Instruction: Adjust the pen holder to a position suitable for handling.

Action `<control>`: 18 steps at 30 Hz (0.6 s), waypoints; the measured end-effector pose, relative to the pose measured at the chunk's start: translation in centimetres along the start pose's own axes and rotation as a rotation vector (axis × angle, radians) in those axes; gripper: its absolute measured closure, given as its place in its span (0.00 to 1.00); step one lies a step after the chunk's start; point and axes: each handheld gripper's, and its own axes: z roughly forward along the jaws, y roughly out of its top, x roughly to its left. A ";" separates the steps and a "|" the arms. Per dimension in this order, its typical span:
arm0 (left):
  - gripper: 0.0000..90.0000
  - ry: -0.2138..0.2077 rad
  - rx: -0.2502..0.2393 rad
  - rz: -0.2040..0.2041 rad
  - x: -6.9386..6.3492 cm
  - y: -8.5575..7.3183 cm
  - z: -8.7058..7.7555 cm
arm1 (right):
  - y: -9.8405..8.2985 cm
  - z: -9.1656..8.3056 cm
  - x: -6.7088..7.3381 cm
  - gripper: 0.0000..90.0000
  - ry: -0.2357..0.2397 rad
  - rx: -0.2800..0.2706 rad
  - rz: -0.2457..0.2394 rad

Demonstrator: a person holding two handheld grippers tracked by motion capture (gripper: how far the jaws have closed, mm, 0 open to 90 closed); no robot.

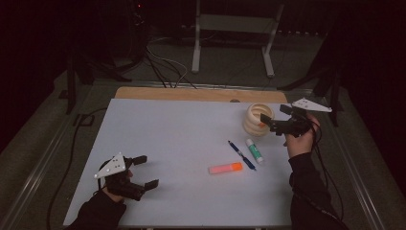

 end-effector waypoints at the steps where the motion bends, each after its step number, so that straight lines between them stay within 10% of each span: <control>1: 0.00 0.000 0.000 0.000 0.0 0.0 0.0 | 0.0 0.1 -0.3 0.00 -0.005 0.001 0.012; 6: 0.00 -0.002 -0.003 0.000 0.0 0.0 0.0 | 0.0 1.3 -1.5 0.00 -0.136 0.046 0.075; 18: 0.00 0.000 0.002 -0.002 0.0 0.0 0.0 | -1.3 2.8 -3.4 0.10 -0.214 0.076 0.142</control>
